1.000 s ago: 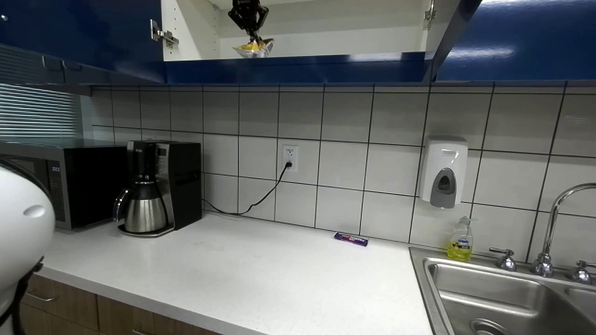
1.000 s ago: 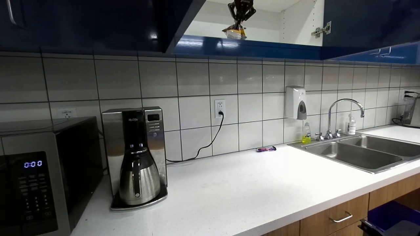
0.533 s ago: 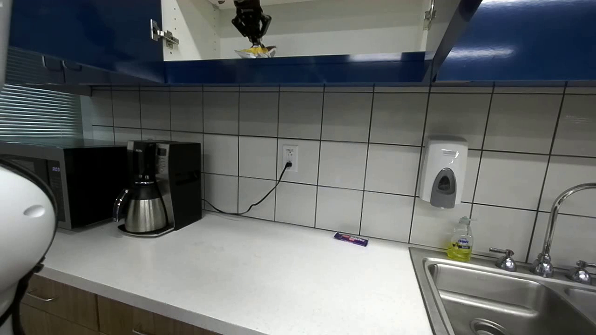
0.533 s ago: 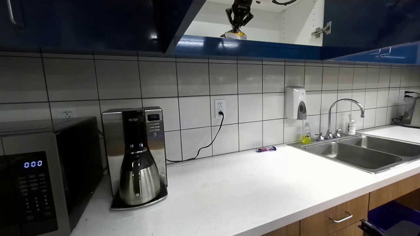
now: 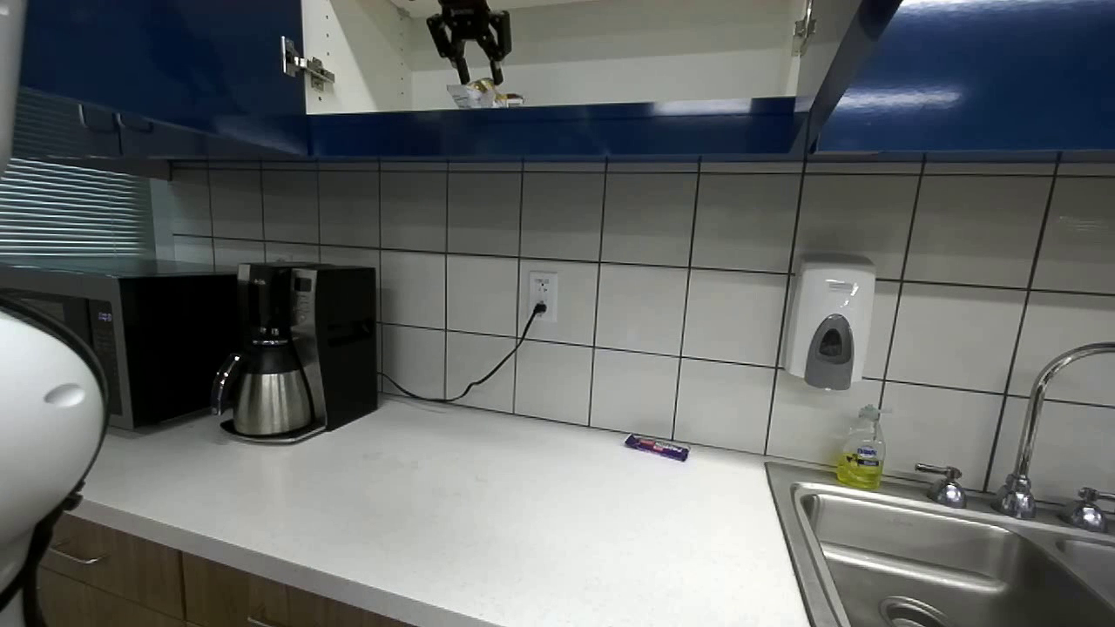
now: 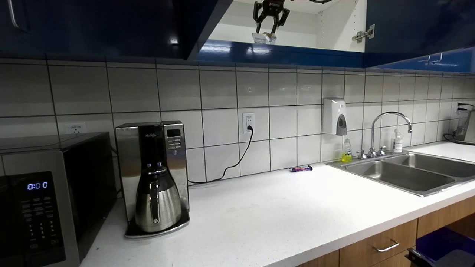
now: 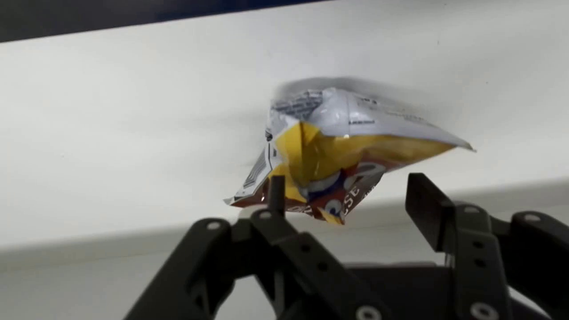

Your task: Put the snack packet inside the open cupboard

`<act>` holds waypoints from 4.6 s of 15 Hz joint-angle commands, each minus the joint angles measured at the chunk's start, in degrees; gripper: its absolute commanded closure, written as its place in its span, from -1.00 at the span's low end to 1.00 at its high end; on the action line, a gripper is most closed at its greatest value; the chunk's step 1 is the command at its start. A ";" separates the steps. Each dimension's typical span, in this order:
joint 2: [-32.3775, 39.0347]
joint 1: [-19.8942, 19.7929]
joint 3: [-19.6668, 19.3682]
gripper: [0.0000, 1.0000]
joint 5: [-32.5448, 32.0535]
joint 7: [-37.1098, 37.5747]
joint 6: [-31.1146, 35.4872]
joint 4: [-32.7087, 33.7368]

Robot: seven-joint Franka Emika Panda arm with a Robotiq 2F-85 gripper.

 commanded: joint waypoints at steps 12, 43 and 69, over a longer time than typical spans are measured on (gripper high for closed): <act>-9.96 -0.07 0.18 -1.00 2.47 1.06 -1.53 -6.58; -47.62 -0.63 -3.68 -1.00 6.87 -8.03 -14.53 -67.47; -48.32 -0.76 -5.77 -1.00 5.13 -13.36 -1.36 -86.17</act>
